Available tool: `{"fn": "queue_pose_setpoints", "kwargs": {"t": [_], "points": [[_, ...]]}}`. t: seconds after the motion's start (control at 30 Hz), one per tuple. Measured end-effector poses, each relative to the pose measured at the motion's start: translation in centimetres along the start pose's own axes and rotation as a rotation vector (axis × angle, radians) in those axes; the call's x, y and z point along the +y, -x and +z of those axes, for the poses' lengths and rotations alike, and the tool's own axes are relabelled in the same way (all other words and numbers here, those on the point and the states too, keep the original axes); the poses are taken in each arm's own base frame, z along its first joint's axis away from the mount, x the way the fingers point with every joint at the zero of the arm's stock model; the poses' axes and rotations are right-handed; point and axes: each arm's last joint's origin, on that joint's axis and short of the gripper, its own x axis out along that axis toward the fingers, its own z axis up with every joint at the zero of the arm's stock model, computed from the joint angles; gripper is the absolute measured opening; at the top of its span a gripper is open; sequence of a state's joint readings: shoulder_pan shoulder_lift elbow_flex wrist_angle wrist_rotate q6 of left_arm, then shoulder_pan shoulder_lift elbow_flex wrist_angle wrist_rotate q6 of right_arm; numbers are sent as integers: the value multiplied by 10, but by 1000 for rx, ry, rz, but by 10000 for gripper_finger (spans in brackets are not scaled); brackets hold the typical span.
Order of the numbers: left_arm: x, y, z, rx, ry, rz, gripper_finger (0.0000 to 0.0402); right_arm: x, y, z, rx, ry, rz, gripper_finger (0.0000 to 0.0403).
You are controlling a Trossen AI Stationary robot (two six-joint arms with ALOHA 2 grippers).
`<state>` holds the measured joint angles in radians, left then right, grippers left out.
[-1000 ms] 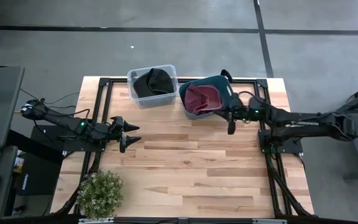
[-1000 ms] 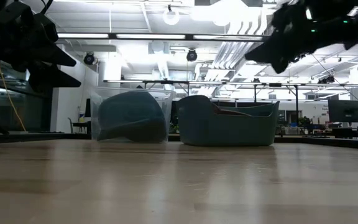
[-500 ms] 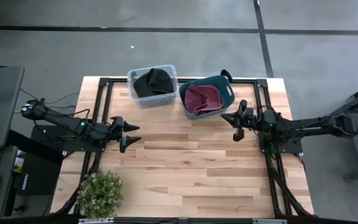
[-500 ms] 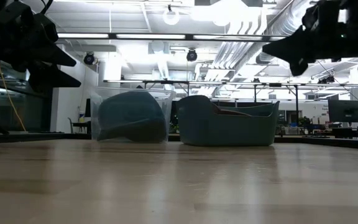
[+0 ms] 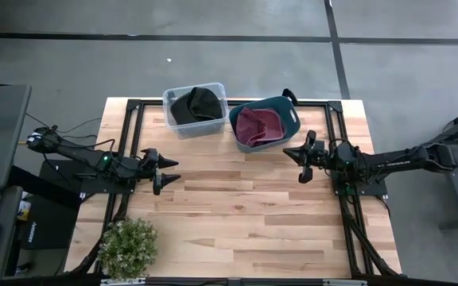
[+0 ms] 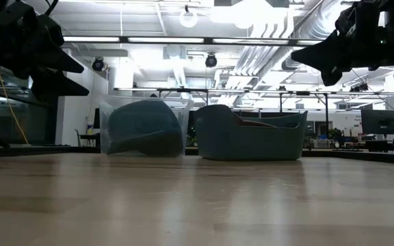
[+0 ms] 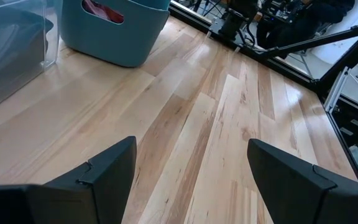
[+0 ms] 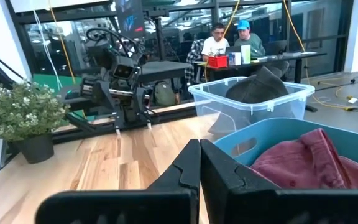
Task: Pick & Place hat
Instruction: Return to Home Position
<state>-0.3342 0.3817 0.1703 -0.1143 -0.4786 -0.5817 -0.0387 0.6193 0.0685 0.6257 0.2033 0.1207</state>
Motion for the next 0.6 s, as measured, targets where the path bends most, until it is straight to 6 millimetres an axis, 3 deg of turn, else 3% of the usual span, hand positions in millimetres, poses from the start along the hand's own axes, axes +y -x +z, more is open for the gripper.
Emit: {"fn": "queue_pose_setpoints", "kwargs": {"t": [0.37, 0.6], "points": [[0, 0, 0, 0, 0, 0, 292, 5, 2, 13, -138, 40, 1, 0], [0, 0, 0, 0, 0, 0, 292, 5, 3, 13, -132, 43, -24, 0]]}}
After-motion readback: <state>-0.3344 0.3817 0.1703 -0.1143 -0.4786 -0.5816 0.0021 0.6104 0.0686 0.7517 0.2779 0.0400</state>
